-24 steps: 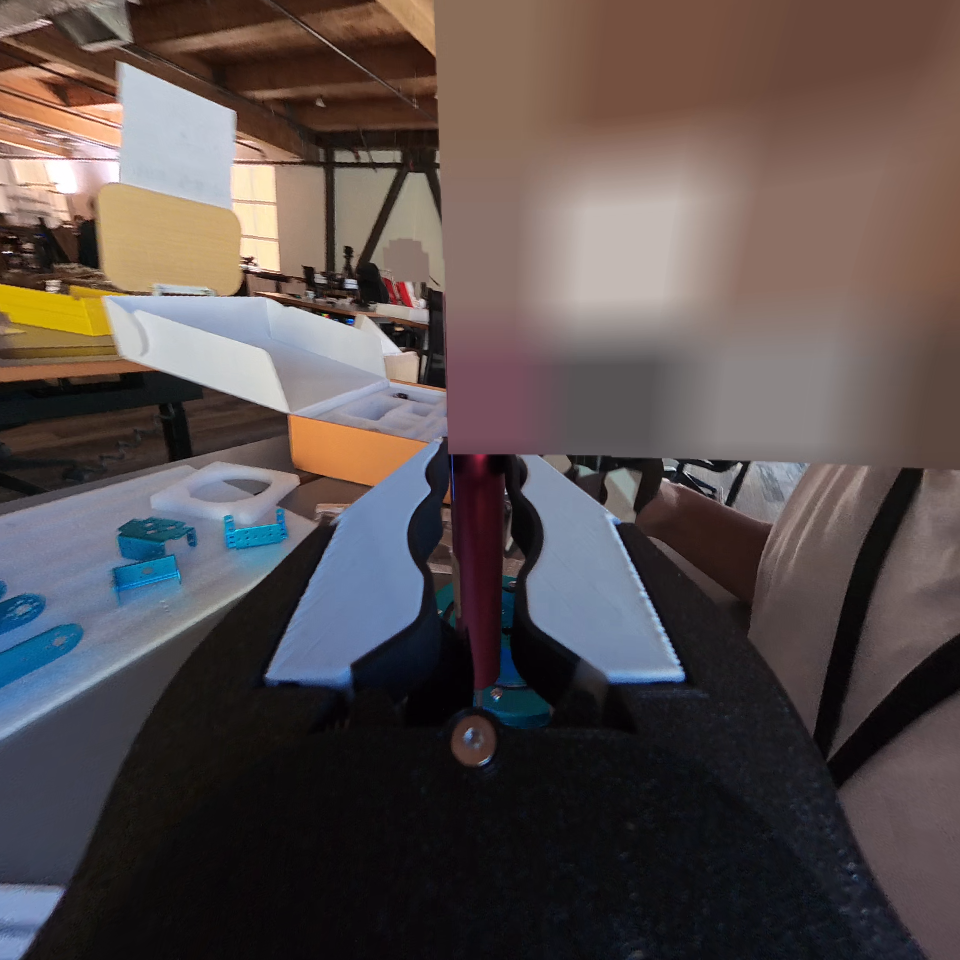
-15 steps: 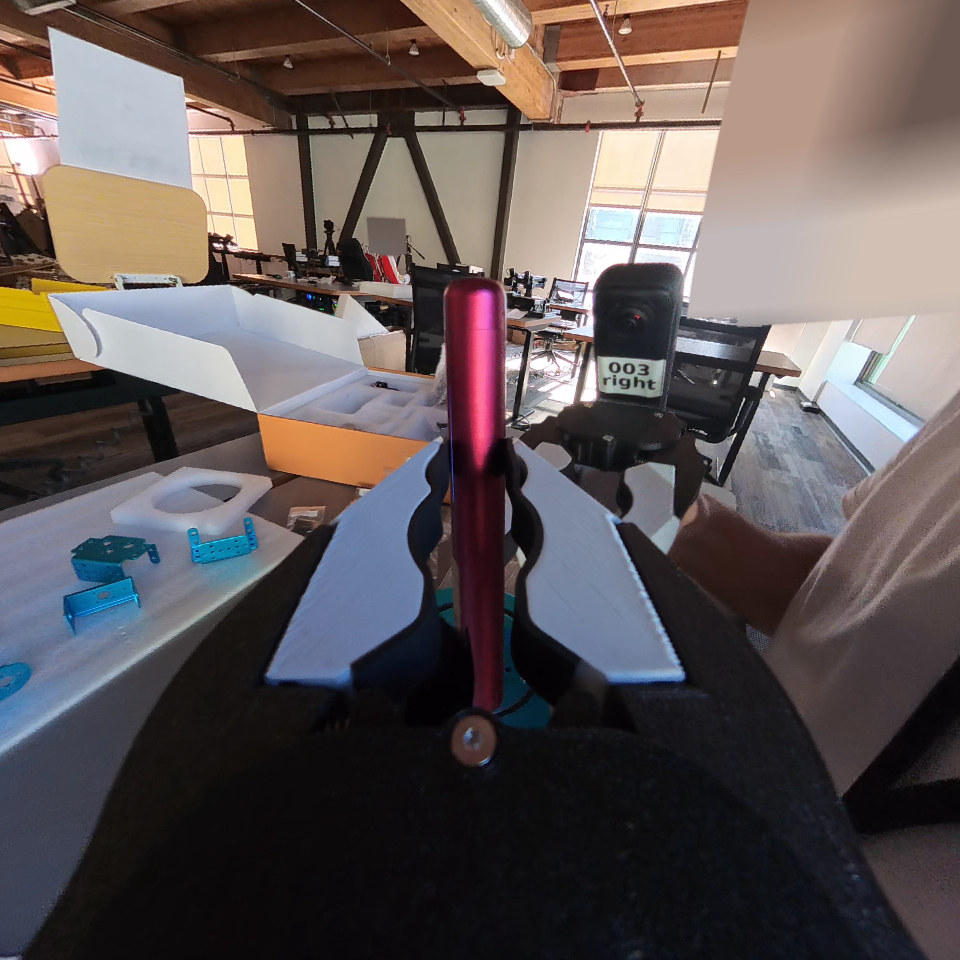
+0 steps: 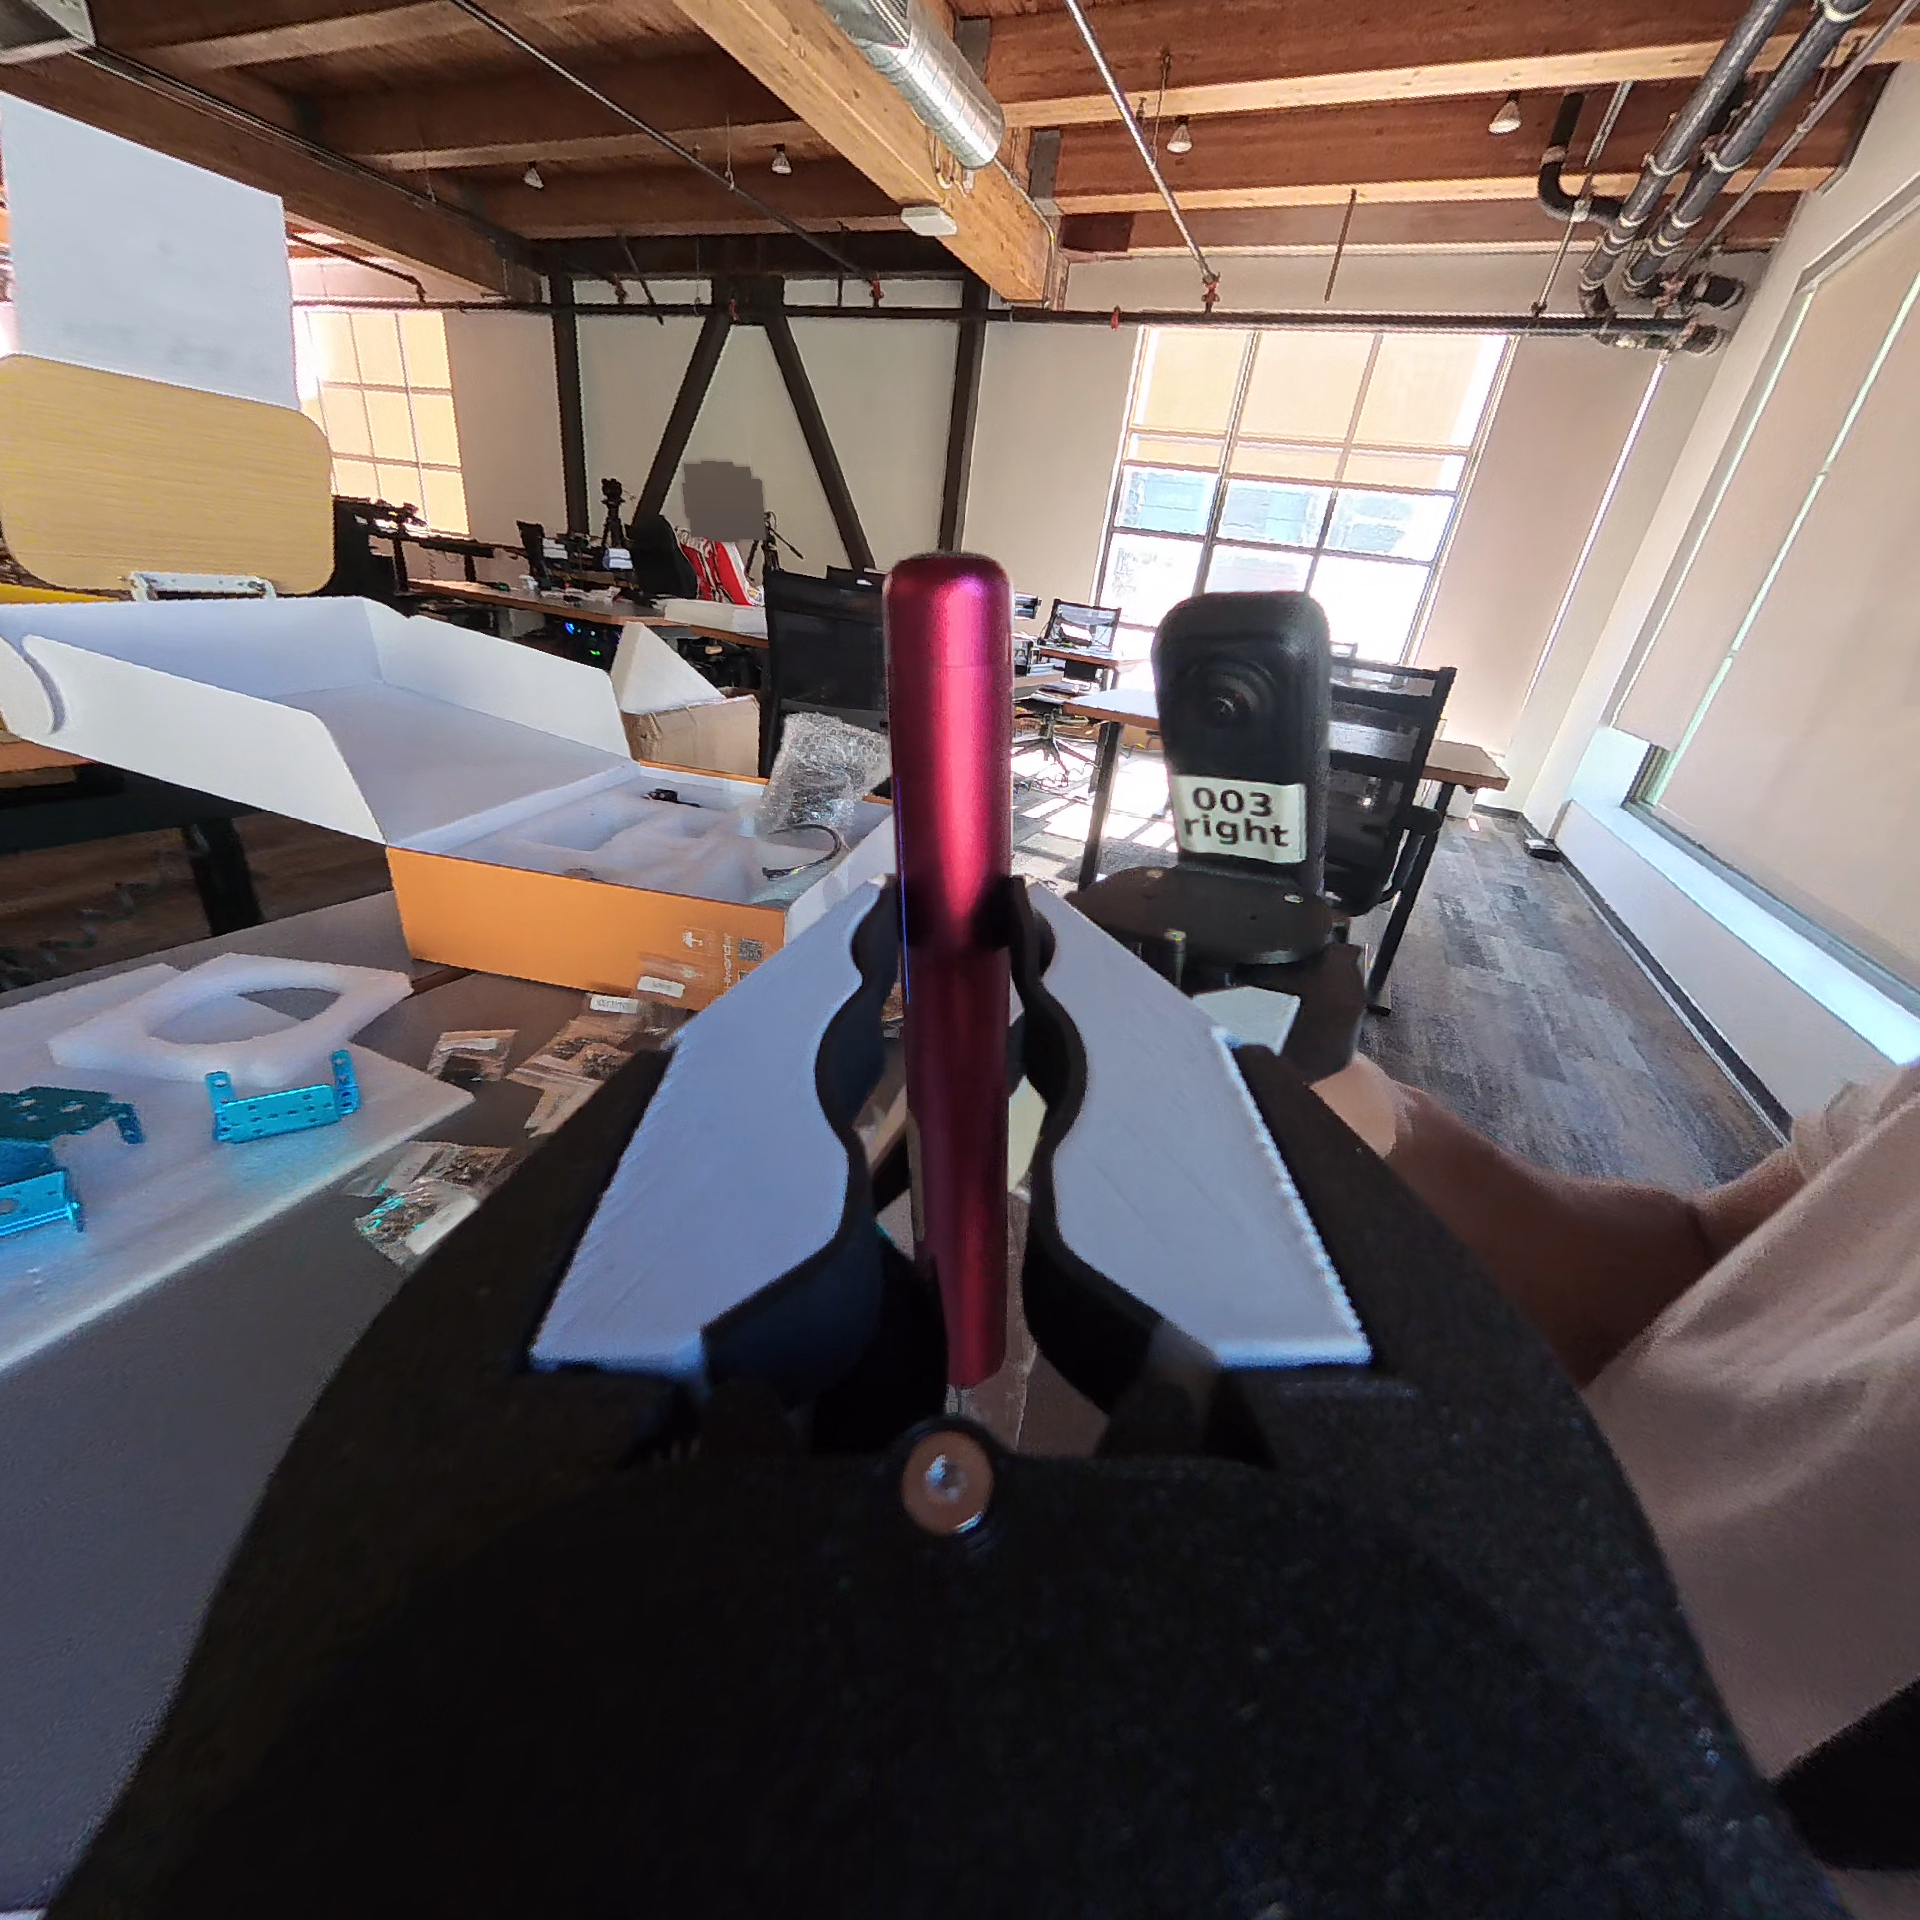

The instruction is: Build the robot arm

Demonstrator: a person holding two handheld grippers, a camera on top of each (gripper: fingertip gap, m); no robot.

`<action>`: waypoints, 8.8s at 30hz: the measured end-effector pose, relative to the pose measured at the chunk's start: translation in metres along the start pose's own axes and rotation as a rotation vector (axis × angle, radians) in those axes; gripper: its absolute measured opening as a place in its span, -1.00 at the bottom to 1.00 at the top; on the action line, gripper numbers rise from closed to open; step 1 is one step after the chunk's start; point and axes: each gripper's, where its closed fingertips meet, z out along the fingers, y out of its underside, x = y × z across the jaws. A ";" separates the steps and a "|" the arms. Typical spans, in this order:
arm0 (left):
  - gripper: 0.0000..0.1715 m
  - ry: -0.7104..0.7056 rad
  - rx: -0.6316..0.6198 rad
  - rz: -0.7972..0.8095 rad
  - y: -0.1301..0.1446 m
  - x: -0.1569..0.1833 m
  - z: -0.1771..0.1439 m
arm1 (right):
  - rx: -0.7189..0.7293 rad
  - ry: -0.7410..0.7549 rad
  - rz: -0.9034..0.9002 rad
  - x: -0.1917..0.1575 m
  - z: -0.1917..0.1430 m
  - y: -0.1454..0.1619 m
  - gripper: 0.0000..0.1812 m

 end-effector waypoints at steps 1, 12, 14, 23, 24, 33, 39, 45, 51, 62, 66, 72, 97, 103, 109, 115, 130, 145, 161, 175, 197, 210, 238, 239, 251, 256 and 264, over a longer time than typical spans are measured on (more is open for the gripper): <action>-0.77 -0.001 0.003 0.002 0.000 0.003 0.000 | -0.008 0.032 -0.004 0.001 0.000 0.001 -0.63; -0.73 -0.025 -0.014 -0.142 0.017 0.009 -0.005 | -0.119 0.166 0.015 0.005 -0.038 0.016 -0.78; -0.72 -0.017 -0.036 -0.154 0.023 0.009 -0.002 | -0.143 0.202 0.010 0.007 -0.045 0.021 -0.78; -0.71 0.008 -0.074 -0.154 0.034 0.007 0.009 | -0.171 0.415 0.057 0.037 -0.110 0.033 -0.79; -0.71 0.005 -0.080 -0.154 0.036 0.006 0.008 | -0.175 0.441 0.064 0.042 -0.121 0.034 -0.79; -0.71 -0.085 -0.143 -0.103 0.057 0.005 -0.042 | -0.306 0.725 0.150 0.094 -0.241 0.061 -0.80; -0.71 -0.245 -0.199 -0.101 0.078 -0.014 -0.088 | -0.408 0.858 0.250 0.124 -0.290 0.101 -0.79; -0.71 -0.310 -0.149 -0.117 0.072 -0.019 -0.123 | -0.571 0.965 0.375 0.141 -0.312 0.157 -0.79; -0.71 -0.320 -0.129 -0.126 0.071 -0.022 -0.137 | -0.753 0.942 0.412 0.152 -0.293 0.195 -0.79; -0.71 -0.338 -0.142 -0.125 0.084 -0.023 -0.157 | -0.863 0.784 0.421 0.173 -0.282 0.204 -0.80; -0.71 -0.351 -0.129 -0.134 0.082 -0.025 -0.162 | -0.865 0.786 0.432 0.175 -0.281 0.210 -0.79; -0.71 -0.378 -0.131 -0.124 0.085 -0.027 -0.165 | -0.804 0.792 0.401 0.175 -0.281 0.209 -0.79; -0.32 0.050 -0.547 -0.823 0.167 -0.092 -0.016 | -0.356 -0.183 0.702 0.110 -0.055 0.131 -0.11; -0.42 0.103 -0.623 -0.868 0.183 -0.088 -0.005 | -0.356 -0.202 0.832 0.117 -0.053 0.132 -0.34; -0.58 0.119 -0.522 -0.736 0.153 -0.081 -0.002 | -0.413 -0.159 0.696 0.095 -0.051 0.128 -0.52; -0.64 0.145 -0.505 -0.724 0.146 -0.066 -0.012 | -0.343 -0.123 0.659 0.095 -0.059 0.104 -0.64; -0.63 0.170 -0.453 -0.904 0.153 -0.049 -0.013 | -0.447 -0.088 0.679 0.085 -0.069 0.102 -0.64; -0.61 0.157 -0.442 -1.050 0.166 -0.069 -0.010 | -0.473 -0.155 0.742 0.105 -0.061 0.111 -0.61; -0.44 -0.074 -0.462 -0.743 0.168 -0.106 -0.007 | -0.442 -0.187 0.669 0.129 -0.065 0.123 -0.54; -0.43 -0.094 -0.422 -0.416 0.071 -0.134 0.017 | -0.090 0.001 0.412 0.174 -0.093 0.072 -0.64; -0.43 -0.004 -0.331 -0.198 0.030 -0.051 0.038 | -0.077 0.067 0.229 0.168 -0.092 0.063 -0.67; -0.43 -1.027 -0.277 -0.206 0.126 -0.096 -0.306 | -0.048 0.295 -0.003 0.203 -0.099 0.066 -0.57; -0.96 -0.772 0.084 -0.893 0.176 -0.076 -0.475 | -0.720 0.047 -0.128 -0.009 0.232 0.156 -0.10; -0.98 -0.757 0.080 -0.867 0.170 -0.078 -0.473 | -0.730 0.064 -0.116 -0.006 0.232 0.156 -0.04; -0.62 -1.272 -0.296 -0.500 0.132 -0.159 -0.534 | -0.500 -0.015 0.034 0.010 0.245 0.111 -0.18; -0.52 -1.299 -0.256 -0.124 0.074 -0.164 -0.476 | -0.293 0.019 0.062 0.036 0.221 0.074 -0.24; -0.53 -1.198 -0.306 -0.285 0.117 -0.203 -0.389 | -0.331 -0.022 0.031 0.022 0.236 0.094 -0.28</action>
